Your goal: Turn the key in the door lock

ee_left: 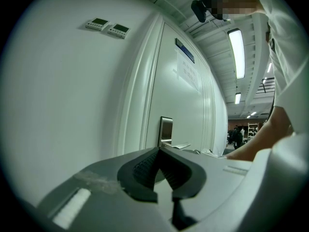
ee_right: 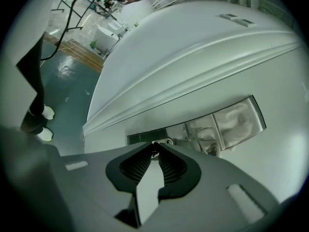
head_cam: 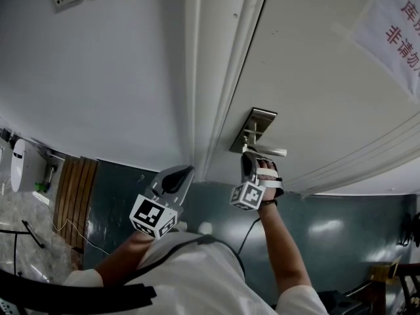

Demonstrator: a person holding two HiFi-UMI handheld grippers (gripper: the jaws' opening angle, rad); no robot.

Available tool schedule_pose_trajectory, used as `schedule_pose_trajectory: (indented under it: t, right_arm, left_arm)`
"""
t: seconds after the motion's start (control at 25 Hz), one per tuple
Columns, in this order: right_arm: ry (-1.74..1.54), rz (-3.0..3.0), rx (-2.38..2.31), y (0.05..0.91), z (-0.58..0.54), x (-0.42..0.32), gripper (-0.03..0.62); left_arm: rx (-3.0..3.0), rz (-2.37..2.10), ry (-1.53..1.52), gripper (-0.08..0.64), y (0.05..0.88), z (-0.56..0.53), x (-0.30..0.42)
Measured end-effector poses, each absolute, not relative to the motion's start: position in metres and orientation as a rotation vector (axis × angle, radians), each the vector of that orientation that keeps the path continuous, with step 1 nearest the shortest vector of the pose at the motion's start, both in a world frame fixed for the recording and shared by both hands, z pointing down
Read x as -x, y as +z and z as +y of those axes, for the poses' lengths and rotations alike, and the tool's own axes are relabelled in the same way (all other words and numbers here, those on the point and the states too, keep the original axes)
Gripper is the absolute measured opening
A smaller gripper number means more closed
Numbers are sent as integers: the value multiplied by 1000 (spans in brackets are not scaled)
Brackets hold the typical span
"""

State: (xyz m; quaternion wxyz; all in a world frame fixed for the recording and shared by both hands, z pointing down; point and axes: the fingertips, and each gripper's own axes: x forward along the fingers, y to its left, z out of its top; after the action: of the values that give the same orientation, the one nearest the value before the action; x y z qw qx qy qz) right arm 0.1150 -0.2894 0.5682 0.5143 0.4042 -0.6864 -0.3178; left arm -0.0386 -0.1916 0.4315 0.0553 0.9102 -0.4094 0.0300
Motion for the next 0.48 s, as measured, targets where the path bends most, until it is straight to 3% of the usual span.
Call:
schedule_pose_trajectory:
  t: [0.48]
  right_arm:
    - [-930,-1477,-729,571,-288,-115,67]
  left_arm:
    - [-2799,-1226,117,3,433,-186,32]
